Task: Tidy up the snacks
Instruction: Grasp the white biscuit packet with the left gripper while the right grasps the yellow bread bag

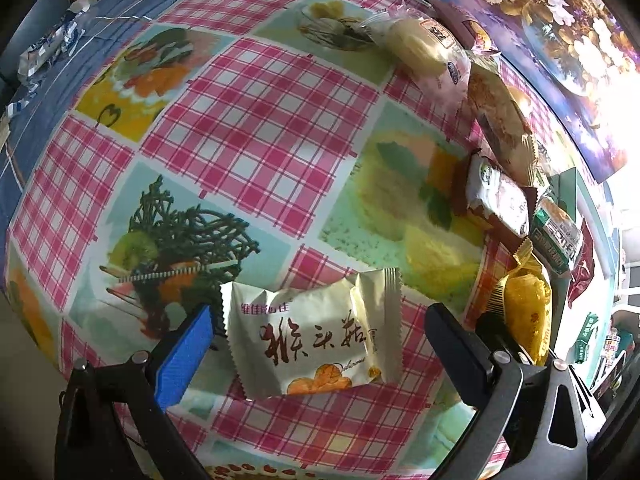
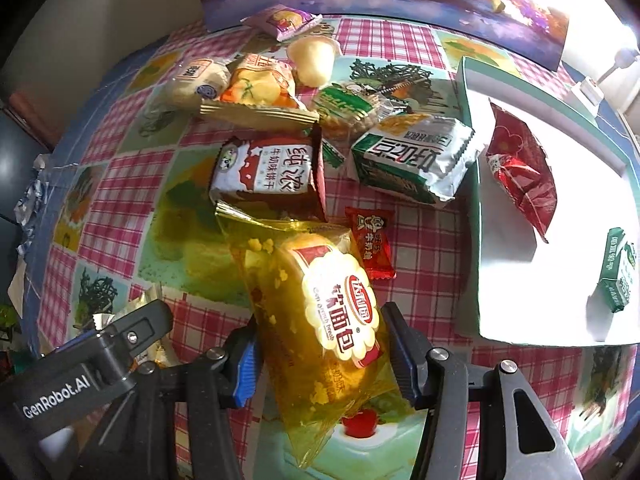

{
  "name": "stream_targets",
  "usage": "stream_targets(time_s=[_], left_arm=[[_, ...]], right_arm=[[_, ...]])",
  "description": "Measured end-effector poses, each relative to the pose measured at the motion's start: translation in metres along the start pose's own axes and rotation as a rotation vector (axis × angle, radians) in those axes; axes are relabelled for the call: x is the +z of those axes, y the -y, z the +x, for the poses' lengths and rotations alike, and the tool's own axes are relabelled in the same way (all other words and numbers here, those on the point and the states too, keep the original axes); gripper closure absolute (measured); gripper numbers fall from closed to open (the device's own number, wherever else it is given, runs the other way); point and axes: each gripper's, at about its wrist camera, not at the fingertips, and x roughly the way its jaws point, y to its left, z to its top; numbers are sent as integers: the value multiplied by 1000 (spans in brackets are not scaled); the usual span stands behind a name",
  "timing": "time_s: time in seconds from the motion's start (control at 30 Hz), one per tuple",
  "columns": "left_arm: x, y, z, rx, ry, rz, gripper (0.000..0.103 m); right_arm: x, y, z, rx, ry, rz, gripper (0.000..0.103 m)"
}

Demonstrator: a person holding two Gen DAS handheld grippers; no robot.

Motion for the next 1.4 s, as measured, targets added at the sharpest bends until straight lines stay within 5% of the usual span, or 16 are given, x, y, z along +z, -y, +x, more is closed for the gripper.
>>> stream_targets(time_s=[0.27,0.67,1.17,1.4], left_arm=[[-1,-17,-3,33,-13,10,0],[-9,12,22,133,-28,117,4],[-10,14,12,81,41,120,38],[-6,-3,5,75,63,81,42]], right_arm=[[1,16,1,-6,-10,39,45],[5,42,-4,2,-22,91,45],[6,35,-1,-6,-25,92,45],[4,31,0,-2,-22,74,47]])
